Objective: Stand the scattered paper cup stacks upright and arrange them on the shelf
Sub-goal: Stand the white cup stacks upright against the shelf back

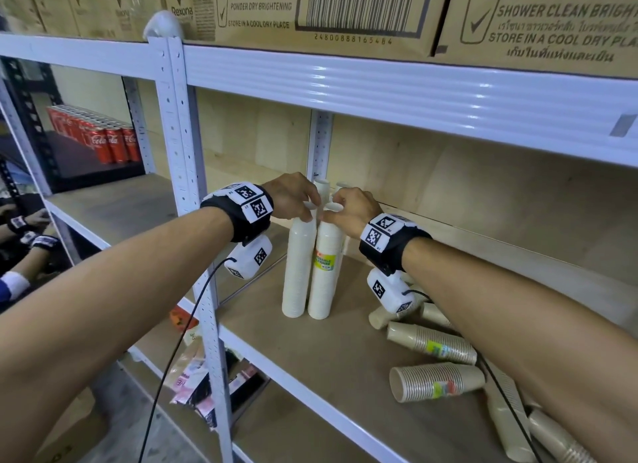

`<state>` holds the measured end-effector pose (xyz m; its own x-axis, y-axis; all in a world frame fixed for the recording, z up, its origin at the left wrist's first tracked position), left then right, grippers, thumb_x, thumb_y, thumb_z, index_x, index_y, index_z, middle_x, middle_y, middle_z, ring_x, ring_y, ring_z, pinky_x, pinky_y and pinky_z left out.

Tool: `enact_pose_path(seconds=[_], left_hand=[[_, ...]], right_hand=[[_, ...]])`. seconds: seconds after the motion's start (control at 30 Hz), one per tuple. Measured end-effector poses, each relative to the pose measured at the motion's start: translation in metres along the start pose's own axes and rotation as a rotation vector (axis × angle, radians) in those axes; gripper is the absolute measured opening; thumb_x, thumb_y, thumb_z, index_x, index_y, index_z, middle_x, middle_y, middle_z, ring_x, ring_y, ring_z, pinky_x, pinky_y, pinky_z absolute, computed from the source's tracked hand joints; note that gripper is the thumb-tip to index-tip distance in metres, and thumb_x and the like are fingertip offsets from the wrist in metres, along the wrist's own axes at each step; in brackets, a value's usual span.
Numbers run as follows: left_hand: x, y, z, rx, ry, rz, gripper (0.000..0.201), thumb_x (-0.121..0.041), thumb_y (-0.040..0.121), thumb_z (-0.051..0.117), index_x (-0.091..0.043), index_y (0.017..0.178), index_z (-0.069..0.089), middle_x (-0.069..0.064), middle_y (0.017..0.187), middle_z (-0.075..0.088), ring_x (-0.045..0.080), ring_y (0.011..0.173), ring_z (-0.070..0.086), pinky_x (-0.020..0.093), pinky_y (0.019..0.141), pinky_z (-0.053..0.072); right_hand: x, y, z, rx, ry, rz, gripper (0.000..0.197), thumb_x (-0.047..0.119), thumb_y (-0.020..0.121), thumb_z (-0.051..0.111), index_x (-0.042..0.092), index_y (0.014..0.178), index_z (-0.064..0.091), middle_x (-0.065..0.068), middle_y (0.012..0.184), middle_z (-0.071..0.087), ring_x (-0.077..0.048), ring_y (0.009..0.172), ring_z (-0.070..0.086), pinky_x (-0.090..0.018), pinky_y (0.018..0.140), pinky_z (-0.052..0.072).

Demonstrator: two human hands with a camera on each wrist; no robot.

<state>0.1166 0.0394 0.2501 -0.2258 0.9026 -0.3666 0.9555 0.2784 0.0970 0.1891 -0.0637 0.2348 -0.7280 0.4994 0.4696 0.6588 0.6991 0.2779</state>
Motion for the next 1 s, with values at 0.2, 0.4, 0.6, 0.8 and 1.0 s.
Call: enact_pose_path(seconds=[0.2,0.4,0.6,0.8,1.0], left_hand=[[0.006,0.0,-0.003,-0.038,0.008,-0.022,0.039,-0.019,0.082,0.075,-0.016,0.121,0.068,0.004,0.123,0.061,0.022,0.107,0.058,0.029,0.082,0.047],[-0.003,-0.002,-0.003,-0.019,0.027,0.024,0.039,-0.015,0.087,0.068,-0.016,0.126,0.065,0.0,0.127,0.059,0.011,0.101,0.05,0.024,0.083,0.039],[-0.001,0.0,-0.007,-0.055,0.073,-0.028,0.038,-0.029,0.087,0.071,-0.012,0.121,0.068,0.005,0.122,0.062,0.02,0.105,0.058,0.027,0.081,0.045],[-0.004,-0.002,-0.007,-0.023,0.055,0.015,0.04,-0.02,0.086,0.071,-0.02,0.126,0.065,-0.003,0.122,0.061,0.01,0.099,0.051,0.024,0.081,0.039],[0.003,-0.002,-0.009,-0.06,0.096,-0.015,0.033,-0.028,0.086,0.071,-0.013,0.115,0.069,0.005,0.113,0.066,0.023,0.091,0.064,0.033,0.074,0.052]], right_hand=[[0.003,0.005,0.0,0.036,-0.057,-0.004,0.022,0.023,0.081,0.069,0.013,0.1,0.069,-0.002,0.115,0.065,-0.023,0.121,0.054,-0.026,0.079,0.041],[0.004,0.005,-0.003,0.069,-0.076,-0.02,0.034,0.022,0.081,0.07,0.015,0.114,0.068,-0.005,0.144,0.048,-0.022,0.134,0.043,-0.027,0.091,0.038],[0.006,0.004,-0.003,0.102,-0.113,-0.027,0.039,0.023,0.082,0.07,0.014,0.12,0.066,-0.007,0.151,0.04,-0.02,0.14,0.037,-0.029,0.099,0.037],[0.007,0.003,-0.003,0.105,-0.088,-0.024,0.038,0.021,0.083,0.069,0.011,0.12,0.066,-0.007,0.144,0.048,-0.021,0.136,0.041,-0.025,0.091,0.035],[0.008,0.002,-0.002,0.113,-0.092,-0.017,0.035,0.02,0.084,0.068,0.009,0.118,0.066,-0.008,0.137,0.053,-0.024,0.132,0.045,-0.026,0.088,0.036]])
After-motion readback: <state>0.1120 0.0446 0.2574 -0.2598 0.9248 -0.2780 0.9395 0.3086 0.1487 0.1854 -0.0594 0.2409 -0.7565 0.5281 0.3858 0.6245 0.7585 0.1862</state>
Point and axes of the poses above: each hand's wrist, its own y-axis towards the middle knuckle, its own z-axis out of the palm, x = y × z, the point moved 8 cm from there along y, towards the middle knuckle
